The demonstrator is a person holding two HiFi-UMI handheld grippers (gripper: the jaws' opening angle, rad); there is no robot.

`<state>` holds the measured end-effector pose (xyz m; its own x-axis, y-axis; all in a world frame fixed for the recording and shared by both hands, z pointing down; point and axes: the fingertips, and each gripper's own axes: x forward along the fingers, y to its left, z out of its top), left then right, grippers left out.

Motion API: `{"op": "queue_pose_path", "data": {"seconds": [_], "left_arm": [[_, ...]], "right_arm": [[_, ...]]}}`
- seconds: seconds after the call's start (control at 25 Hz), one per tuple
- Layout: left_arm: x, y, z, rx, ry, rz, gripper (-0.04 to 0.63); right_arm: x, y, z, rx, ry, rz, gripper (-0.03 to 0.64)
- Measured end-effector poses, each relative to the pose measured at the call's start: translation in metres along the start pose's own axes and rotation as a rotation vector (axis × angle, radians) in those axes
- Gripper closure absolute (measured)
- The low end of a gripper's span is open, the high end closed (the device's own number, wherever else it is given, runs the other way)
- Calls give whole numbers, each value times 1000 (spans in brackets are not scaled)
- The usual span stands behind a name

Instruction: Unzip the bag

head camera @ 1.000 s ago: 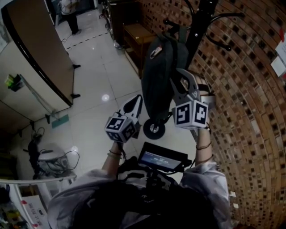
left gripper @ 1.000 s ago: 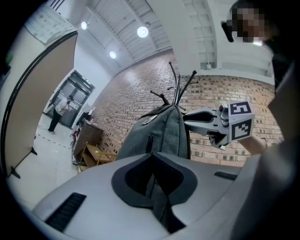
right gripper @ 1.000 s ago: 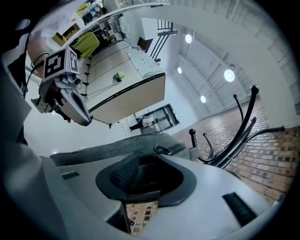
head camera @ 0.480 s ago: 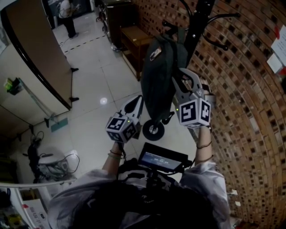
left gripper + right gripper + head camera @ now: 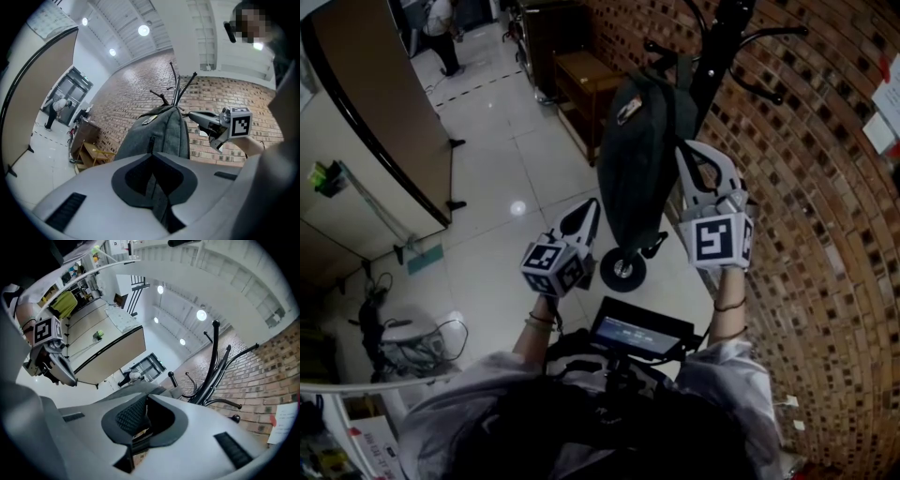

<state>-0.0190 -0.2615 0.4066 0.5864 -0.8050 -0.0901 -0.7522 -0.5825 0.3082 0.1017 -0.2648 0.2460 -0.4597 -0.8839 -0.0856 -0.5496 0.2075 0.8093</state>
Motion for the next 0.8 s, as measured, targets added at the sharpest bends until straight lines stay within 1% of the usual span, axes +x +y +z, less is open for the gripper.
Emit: {"op": "queue_pose_path", "data": {"seconds": [0.16,0.28,0.44,0.56,0.68,0.8], "left_arm": [[3,1,-3,-19,3,-8,588],[4,2,-3,-33,2,-8,588],[6,6,-4,-18,8,-8,588],[7,13,-6,0,9,2,588],[7,13,0,-26,-4,3,588],[5,21,-3,-5,-1,11,588]], "right_arm": [[4,-6,-2,-2,9,20,600],[5,-6,1,-4,-6,49,600],[6,5,7,1,-25,107,598],[10,8,10,-38,-12,83,598],[13,8,11,-81,14,60,598],[14,8,10,-108,33,47,598]]}}
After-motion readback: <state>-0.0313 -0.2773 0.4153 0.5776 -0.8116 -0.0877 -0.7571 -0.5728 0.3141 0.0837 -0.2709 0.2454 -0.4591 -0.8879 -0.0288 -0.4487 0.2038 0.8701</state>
